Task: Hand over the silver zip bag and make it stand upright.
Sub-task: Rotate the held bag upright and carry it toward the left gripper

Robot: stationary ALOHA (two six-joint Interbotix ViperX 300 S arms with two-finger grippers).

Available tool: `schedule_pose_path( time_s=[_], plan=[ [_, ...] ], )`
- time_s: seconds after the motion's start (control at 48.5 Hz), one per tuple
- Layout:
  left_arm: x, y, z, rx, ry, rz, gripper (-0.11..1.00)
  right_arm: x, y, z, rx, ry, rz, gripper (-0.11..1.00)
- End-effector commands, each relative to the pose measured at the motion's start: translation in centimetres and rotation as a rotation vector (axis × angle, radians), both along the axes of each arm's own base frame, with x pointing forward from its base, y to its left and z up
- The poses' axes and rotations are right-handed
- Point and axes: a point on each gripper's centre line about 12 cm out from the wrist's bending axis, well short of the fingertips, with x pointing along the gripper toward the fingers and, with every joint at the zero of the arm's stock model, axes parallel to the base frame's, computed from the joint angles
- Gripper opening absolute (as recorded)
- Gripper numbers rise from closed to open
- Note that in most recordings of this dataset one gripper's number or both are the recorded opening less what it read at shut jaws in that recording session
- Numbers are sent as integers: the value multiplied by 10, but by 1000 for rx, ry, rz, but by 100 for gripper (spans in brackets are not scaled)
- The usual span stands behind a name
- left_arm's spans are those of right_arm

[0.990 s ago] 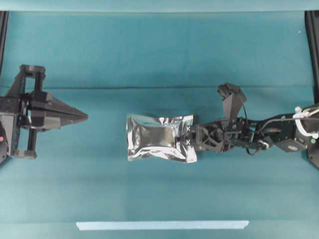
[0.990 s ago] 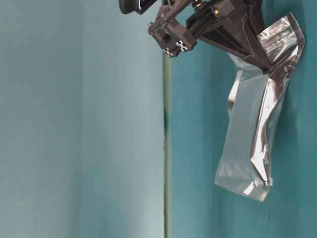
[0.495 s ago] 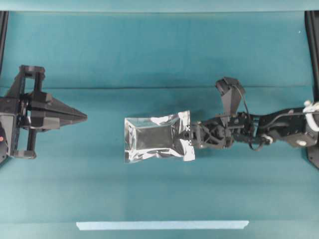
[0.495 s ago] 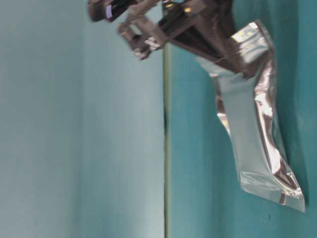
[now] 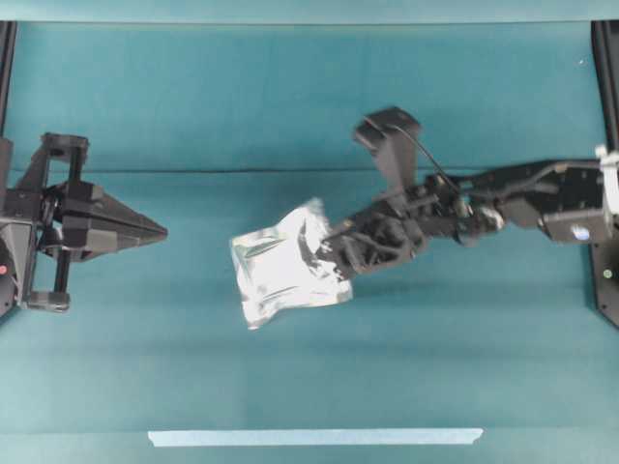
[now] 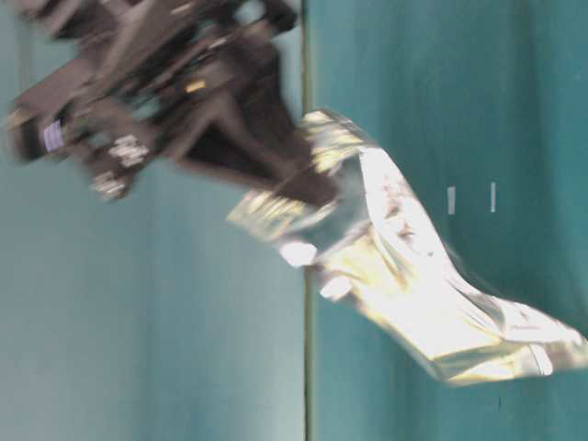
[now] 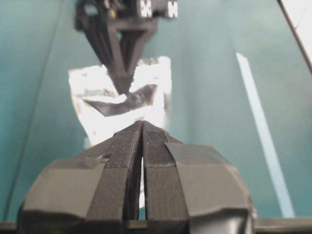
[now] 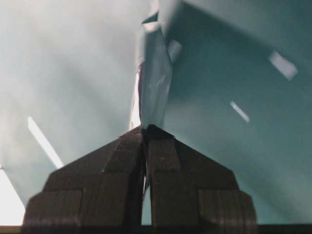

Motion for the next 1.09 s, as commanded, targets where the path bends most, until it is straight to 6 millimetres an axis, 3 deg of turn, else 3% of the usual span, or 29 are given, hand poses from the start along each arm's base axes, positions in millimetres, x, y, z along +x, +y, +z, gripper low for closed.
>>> schedule_pose_path(
  time_s=[0.0, 0.289, 0.598, 0.825, 1.073],
  plan=[
    [1, 0, 7, -22, -24, 5, -1, 6, -4, 29, -34, -14, 56, 2],
    [-8, 0, 15, -40, -58, 6, -1, 0, -2, 44, -119, 190, 274, 2],
    [-9, 1, 10, -100, -35, 23, -1, 2, -7, 72, -212, 253, 423, 2],
    [-10, 2, 0, -130, -8, 36, -1, 0, -15, 72, -279, 347, 606, 2],
    [-10, 4, -10, -151, 22, 53, -1, 6, -17, 74, -381, 328, 764, 2]
  ],
)
